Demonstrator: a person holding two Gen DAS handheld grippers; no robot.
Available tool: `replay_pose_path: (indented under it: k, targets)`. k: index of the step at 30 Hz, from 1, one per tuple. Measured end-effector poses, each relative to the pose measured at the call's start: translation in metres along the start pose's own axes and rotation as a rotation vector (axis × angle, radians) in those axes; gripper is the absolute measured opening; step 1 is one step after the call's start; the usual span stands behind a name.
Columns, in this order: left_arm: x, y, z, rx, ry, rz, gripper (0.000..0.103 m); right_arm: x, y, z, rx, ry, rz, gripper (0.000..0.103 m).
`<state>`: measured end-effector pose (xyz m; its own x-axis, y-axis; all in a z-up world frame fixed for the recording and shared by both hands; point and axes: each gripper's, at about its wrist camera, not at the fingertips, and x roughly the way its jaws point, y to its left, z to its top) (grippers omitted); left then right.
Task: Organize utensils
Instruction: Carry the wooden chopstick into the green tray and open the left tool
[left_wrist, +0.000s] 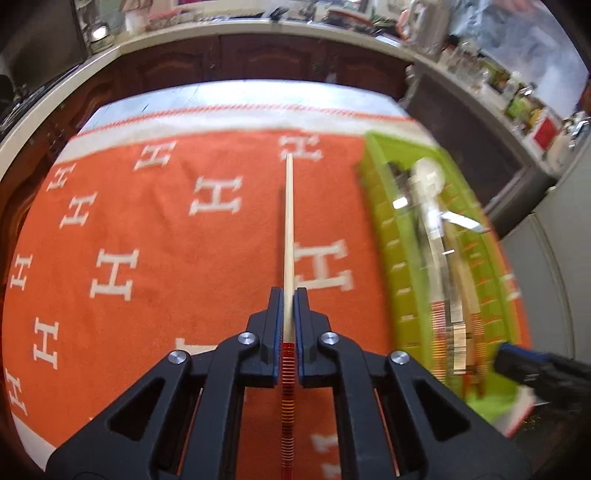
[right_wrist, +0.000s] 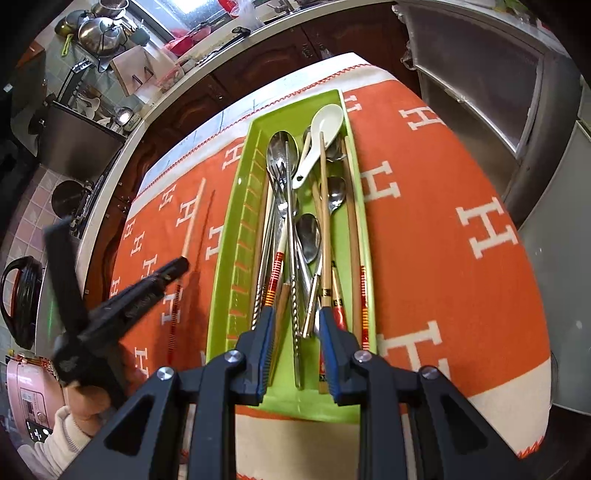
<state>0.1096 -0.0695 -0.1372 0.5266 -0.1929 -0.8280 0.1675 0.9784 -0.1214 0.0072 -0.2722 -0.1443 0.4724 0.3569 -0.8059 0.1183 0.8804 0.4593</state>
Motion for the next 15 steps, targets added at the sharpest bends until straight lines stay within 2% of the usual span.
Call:
replay_pose_path:
  k: [4,7,10,15]
  targets:
    - [-0.025,-0.028,0.017,0.008,0.008,-0.115,0.003,-0.007,-0.002,-0.001,0.005,-0.021,0.001,0.024]
    - [-0.034,-0.055,0.026,0.040,0.010,-0.168,0.003,-0.012,-0.002,0.001,0.008,-0.034,0.004,0.024]
    - [-0.032,-0.075,0.033,0.054,0.011,-0.164,0.004,-0.015,-0.002,0.001,0.012,-0.042,0.003,0.024]
    - [-0.017,-0.094,0.034,0.080,0.059,-0.145,0.005,-0.020,-0.003,0.001,0.014,-0.050,-0.002,0.024]
